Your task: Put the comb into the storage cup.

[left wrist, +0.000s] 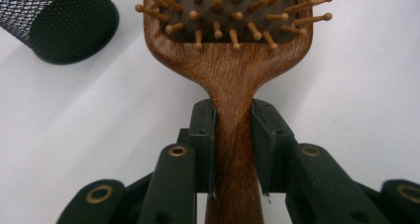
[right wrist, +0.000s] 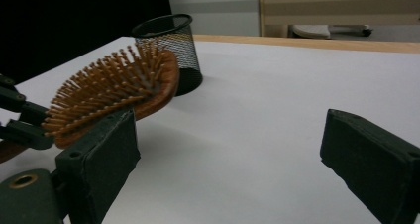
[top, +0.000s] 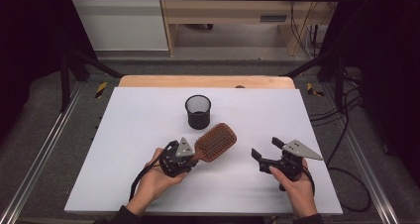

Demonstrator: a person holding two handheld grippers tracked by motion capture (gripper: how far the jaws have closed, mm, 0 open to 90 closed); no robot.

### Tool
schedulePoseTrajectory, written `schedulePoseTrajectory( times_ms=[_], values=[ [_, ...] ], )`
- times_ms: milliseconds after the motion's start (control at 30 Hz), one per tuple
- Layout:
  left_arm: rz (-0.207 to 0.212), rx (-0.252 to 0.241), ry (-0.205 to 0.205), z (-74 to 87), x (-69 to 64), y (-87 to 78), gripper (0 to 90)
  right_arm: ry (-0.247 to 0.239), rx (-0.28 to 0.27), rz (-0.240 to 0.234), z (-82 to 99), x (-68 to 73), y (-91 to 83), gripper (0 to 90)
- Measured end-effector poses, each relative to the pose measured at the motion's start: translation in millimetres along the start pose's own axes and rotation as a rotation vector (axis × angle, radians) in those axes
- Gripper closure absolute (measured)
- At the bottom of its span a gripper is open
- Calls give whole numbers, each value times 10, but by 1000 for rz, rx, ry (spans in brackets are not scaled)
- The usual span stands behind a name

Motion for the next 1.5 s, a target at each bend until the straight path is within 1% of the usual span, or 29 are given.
schedulePoseTrajectory(
  times_ms=[33, 167, 200, 233, 367, 433, 533, 567, 633, 733, 833, 933, 1000, 1067, 1200, 1367, 1433, 1500],
  values=[
    [-9, -9, -1, -4, 12, -9, 728, 5, 1, -10, 7, 37, 16, 80],
    [-31, -45, -13, -22, 52, -91, 728, 3, 16, -44, 40, 174, 75, 80],
    [-43, -59, -14, -31, 66, -114, 728, 8, 16, -52, 44, 207, 89, 80],
    [-47, -73, -20, -37, 73, -136, 728, 11, 17, -60, 48, 235, 103, 80],
    [-75, -109, -35, -41, 109, -198, 728, 47, 17, -100, 62, 355, 148, 85],
    [-84, -116, -36, -40, 122, -223, 728, 67, 14, -121, 61, 414, 167, 83],
    [-90, -148, -60, -62, 152, -280, 728, 93, 2, -151, 37, 499, 186, 81],
    [-88, -156, -66, -70, 156, -293, 728, 109, -4, -165, 24, 534, 194, 76],
    [-96, -173, -74, -91, 171, -322, 728, 127, -8, -184, 11, 582, 210, 67],
    [-93, -178, -81, -94, 174, -340, 728, 137, -12, -223, -12, 686, 242, 55],
    [-91, -183, -88, -92, 168, -340, 728, 137, -8, -245, -21, 772, 274, 39],
    [-93, -187, -84, -99, 154, -350, 728, 153, -1, -284, -30, 893, 327, 34],
    [-94, -198, -84, -115, 145, -368, 728, 160, -1, -305, -42, 953, 365, 34],
    [-96, -209, -85, -135, 135, -389, 728, 201, -10, -329, -84, 1002, 409, 34],
    [-101, -225, -79, -168, 124, -430, 728, 218, -21, -348, -170, 1062, 487, 31],
    [-113, -235, -80, -182, 124, -447, 728, 197, -14, -361, -215, 1154, 547, 32],
    [-112, -240, -85, -180, 109, -442, 728, 199, -15, -366, -221, 1184, 548, 33],
    [-109, -239, -82, -179, 85, -431, 728, 200, -14, -368, -218, 1199, 550, 34]
  ],
)
Point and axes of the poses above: each handheld gripper's, and its own axes: y roughly forward along the jaws, z roughly out of its underside, x roughly to its left, the point moved 10 cm from there along y, roughly forward along the jaws, and after that the axes turned 10 degrees about y, right-handed, at the moved point
